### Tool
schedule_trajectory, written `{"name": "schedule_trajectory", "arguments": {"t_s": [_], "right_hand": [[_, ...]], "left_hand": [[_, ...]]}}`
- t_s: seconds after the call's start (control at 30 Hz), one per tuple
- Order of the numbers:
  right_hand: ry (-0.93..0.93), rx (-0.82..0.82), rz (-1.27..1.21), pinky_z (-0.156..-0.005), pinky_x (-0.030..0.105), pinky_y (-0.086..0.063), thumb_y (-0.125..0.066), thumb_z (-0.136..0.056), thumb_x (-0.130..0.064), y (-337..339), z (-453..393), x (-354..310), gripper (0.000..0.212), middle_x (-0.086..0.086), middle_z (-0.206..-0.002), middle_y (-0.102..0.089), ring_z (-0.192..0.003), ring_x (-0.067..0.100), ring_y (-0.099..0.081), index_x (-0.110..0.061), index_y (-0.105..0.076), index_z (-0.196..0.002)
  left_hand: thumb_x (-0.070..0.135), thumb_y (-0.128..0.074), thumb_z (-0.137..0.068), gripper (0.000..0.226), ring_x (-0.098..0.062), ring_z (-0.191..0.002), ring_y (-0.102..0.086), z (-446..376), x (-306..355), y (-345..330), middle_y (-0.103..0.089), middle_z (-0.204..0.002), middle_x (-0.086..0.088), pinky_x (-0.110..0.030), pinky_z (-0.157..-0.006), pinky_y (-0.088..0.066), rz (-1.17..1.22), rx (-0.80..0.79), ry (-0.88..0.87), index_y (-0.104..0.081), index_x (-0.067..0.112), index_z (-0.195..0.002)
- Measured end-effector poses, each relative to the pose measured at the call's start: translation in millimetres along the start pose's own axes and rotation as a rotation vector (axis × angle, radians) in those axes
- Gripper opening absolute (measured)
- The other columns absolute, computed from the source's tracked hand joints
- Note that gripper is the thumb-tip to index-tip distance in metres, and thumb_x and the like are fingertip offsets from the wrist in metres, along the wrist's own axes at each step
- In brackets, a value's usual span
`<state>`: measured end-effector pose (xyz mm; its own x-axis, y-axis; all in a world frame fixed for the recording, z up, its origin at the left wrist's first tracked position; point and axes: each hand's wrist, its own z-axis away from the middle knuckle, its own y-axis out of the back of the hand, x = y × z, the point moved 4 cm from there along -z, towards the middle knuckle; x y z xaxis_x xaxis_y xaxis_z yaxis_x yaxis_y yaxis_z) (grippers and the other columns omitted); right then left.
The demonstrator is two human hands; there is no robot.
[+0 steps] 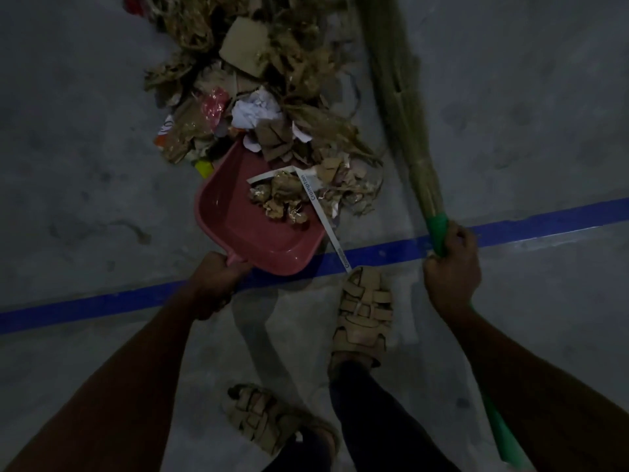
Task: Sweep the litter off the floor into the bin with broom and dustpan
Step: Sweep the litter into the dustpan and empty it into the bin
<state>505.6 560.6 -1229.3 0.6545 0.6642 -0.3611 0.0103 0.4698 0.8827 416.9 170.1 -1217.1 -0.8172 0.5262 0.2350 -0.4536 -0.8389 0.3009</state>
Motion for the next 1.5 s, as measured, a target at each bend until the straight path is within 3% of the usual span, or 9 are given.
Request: {"name": "schedule_trajectory", "arguments": {"t_s": [0.27, 0.43, 0.73, 1.0, 1.13, 1.4, 1.5], "right_hand": [[0.259, -0.221, 0.188, -0.053, 0.027, -0.035, -0.069, -0.074, -0.006, -15, -7, -17, 0.060, 0.008, -0.130, -0.049, -0.073, 0.032, -0.058, -0.009, -0.054, -0.132], [0.363, -0.274, 0.166, -0.051, 0.029, -0.040, -0.054, -0.067, -0.017, -20, 7, -9, 0.063, 0.009, -0.128, -0.051, -0.078, 0.034, -0.060, -0.008, -0.055, -0.129], [0.418, -0.311, 0.074, -0.050, 0.035, -0.052, -0.065, -0.065, -0.011, -19, 46, -1, 0.070, 0.007, -0.127, -0.052, -0.083, 0.032, -0.063, -0.009, -0.052, -0.133], [0.429, -0.269, 0.095, -0.053, 0.024, -0.042, -0.061, -0.061, -0.014, -2, 57, -15, 0.072, 0.006, -0.125, -0.054, -0.081, 0.028, -0.062, -0.009, -0.055, -0.132], [0.442, -0.271, 0.114, -0.054, 0.022, -0.034, -0.076, -0.060, -0.004, 17, 63, -22, 0.072, 0.003, -0.125, -0.052, -0.078, 0.026, -0.062, -0.009, -0.057, -0.129], [0.471, -0.265, 0.086, -0.055, 0.031, -0.052, -0.080, -0.062, -0.001, 73, 72, -56, 0.076, 0.007, -0.132, -0.052, -0.086, 0.031, -0.065, -0.009, -0.056, -0.133], [0.468, -0.246, 0.100, -0.053, 0.026, -0.045, -0.081, -0.062, 0.000, 106, 81, -79, 0.072, 0.008, -0.129, -0.055, -0.083, 0.032, -0.065, -0.009, -0.058, -0.129]], "left_hand": [[0.034, -0.066, -0.096, 0.046, -0.015, -0.031, -0.033, 4, -12, 5, -0.041, -0.045, -0.009, -0.019, -0.040, -0.025, -0.063, 0.036, 0.017, -0.050, 0.004, -0.065], [0.029, -0.067, -0.093, 0.041, -0.016, -0.034, -0.035, -1, -4, 15, -0.044, -0.045, -0.010, -0.022, -0.042, -0.028, -0.115, 0.051, 0.006, -0.054, 0.002, -0.066], [0.025, -0.067, -0.095, 0.042, -0.015, -0.032, -0.031, 5, -16, 14, -0.040, -0.045, -0.009, -0.020, -0.039, -0.024, -0.104, 0.042, 0.003, -0.048, 0.005, -0.062], [0.026, -0.067, -0.094, 0.037, -0.017, -0.035, -0.036, 25, -5, 11, -0.043, -0.046, -0.009, -0.025, -0.037, -0.027, -0.096, 0.035, -0.081, -0.052, 0.005, -0.067], [0.026, -0.065, -0.094, 0.038, -0.017, -0.035, -0.036, 41, 5, 11, -0.042, -0.045, -0.008, -0.026, -0.038, -0.027, -0.065, 0.025, -0.129, -0.051, 0.007, -0.065], [0.018, -0.062, -0.094, 0.038, -0.016, -0.036, -0.033, 97, 46, 22, -0.036, -0.043, -0.006, -0.027, -0.043, -0.027, 0.083, 0.025, -0.257, -0.047, 0.010, -0.059], [0.016, -0.060, -0.093, 0.038, -0.015, -0.035, -0.033, 133, 64, 35, -0.036, -0.041, -0.002, -0.023, -0.041, -0.027, 0.123, 0.054, -0.248, -0.046, 0.012, -0.058]]}}
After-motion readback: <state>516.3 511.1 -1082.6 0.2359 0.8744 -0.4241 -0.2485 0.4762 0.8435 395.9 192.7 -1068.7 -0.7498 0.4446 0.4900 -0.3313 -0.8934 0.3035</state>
